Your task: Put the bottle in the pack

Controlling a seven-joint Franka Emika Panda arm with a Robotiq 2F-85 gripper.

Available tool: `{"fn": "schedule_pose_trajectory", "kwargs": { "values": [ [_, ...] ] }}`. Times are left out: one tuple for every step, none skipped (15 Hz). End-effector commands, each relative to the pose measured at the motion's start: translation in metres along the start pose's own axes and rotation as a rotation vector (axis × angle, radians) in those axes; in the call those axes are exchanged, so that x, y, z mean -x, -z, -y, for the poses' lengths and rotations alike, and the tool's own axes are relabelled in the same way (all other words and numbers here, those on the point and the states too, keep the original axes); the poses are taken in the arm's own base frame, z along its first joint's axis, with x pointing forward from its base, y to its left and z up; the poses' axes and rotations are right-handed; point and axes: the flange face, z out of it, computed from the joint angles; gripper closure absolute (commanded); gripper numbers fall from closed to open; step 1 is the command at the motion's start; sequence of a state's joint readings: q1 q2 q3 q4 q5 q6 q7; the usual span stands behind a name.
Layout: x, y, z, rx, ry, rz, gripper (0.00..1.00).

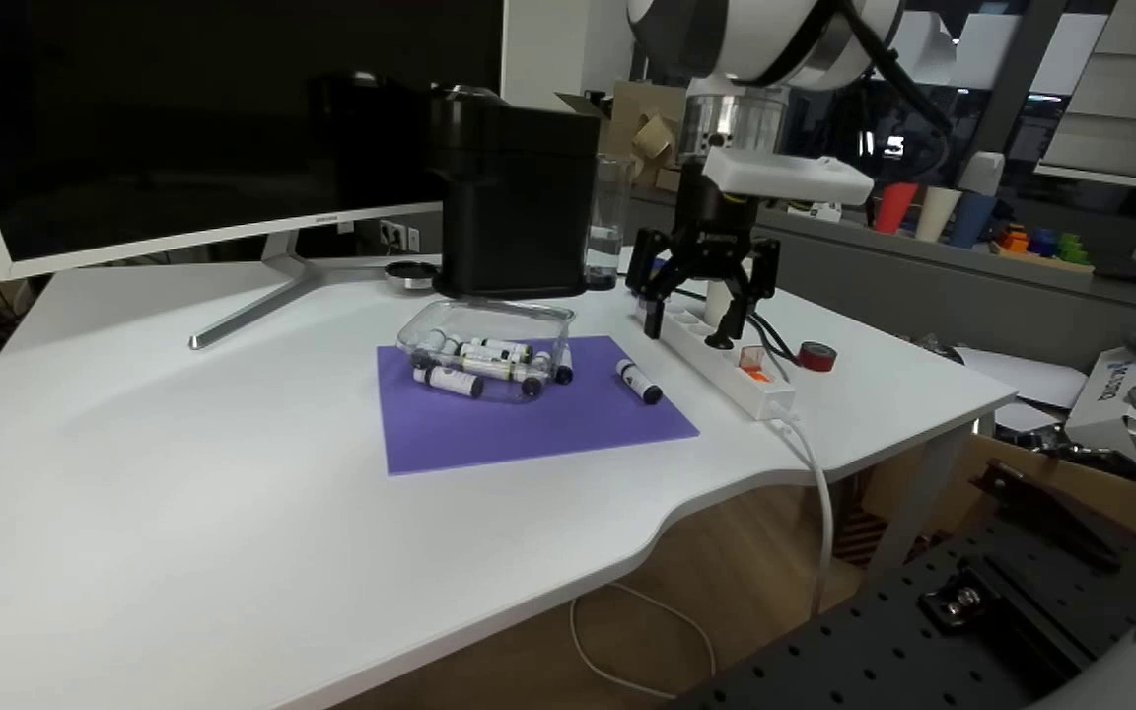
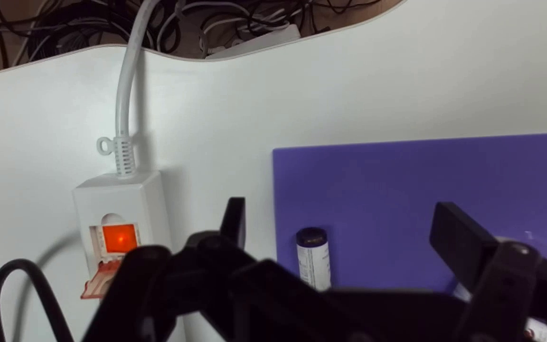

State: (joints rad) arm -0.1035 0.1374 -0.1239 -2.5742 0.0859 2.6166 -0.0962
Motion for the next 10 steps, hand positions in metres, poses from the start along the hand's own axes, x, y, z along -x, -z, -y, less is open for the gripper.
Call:
{"fn": "schedule_pose_trajectory", "kwargs": {
  "values": [
    [-0.006,-0.028,-0.012,-0.013,-0.009,-0.003,0.0],
    [-0.008,-0.037,-0.015,-0.012,0.005,-0.001,0.0],
    [-0.01,-0.045,-0.019,-0.012,0.021,0.0,0.0],
    [-0.014,-0.052,-0.023,-0.011,0.034,0.0,0.0],
    [-0.018,-0.058,-0.027,-0.014,0.044,0.0,0.0],
    [-0.022,-0.064,-0.03,-0.011,0.051,0.001,0.0],
    [-0.027,-0.068,-0.034,-0.009,0.061,0.003,0.0],
    [-0.031,-0.072,-0.036,-0.01,0.069,0.002,0.0],
    [-0.036,-0.075,-0.036,-0.01,0.079,0.001,0.0],
    [-0.041,-0.078,-0.036,-0.013,0.084,-0.003,0.0]
  ]
}}
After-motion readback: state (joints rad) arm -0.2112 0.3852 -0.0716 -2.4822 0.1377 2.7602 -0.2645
